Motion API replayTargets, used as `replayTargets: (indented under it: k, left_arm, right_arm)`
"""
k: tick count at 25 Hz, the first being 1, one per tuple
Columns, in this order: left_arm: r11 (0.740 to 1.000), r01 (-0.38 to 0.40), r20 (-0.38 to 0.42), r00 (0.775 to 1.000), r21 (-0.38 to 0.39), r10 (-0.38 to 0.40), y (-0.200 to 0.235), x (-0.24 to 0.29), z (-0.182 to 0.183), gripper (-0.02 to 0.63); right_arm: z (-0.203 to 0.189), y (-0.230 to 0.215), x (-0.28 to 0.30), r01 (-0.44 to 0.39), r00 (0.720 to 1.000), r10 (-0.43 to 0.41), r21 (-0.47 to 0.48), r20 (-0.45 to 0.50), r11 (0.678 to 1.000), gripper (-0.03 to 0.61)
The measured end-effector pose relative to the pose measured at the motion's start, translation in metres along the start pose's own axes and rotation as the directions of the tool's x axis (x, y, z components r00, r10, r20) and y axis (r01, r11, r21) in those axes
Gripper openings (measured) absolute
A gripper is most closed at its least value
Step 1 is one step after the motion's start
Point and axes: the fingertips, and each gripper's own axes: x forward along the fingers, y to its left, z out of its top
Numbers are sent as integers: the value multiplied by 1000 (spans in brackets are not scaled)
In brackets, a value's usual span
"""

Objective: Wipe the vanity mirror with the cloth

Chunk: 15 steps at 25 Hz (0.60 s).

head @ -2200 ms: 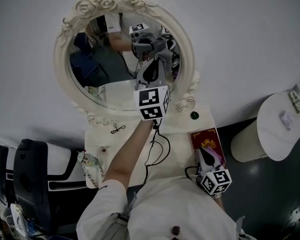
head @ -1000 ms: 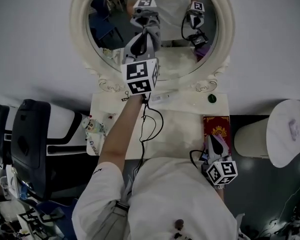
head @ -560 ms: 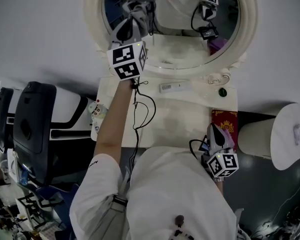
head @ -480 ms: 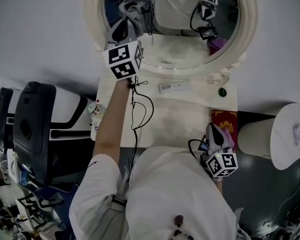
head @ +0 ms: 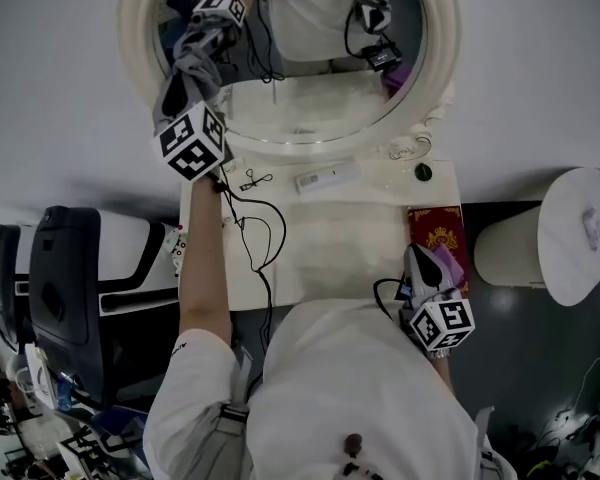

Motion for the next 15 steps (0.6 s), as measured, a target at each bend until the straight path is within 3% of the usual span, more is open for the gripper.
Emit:
replayTargets:
  k: [3, 5, 11, 15]
  left_arm:
    - [998, -58, -2, 998, -24, 58, 14, -3, -5, 25]
    - [998, -51, 24, 998, -40, 52, 7, -9, -3, 23]
    - [994, 105, 93, 991, -40, -101, -79, -38, -1, 23]
    - [954, 284, 114, 955, -93, -274, -166, -55, -8, 23]
  right_arm:
    - [1, -9, -6, 8, 1000, -8, -4, -2, 1000, 8]
    - [4, -17, -13, 22, 1000, -22, -12, -2, 1000, 8]
    - [2, -40, -33, 57, 998, -57, -30, -11, 998, 8]
    - [3, -58, -48, 82, 996, -83, -42, -15, 996, 8]
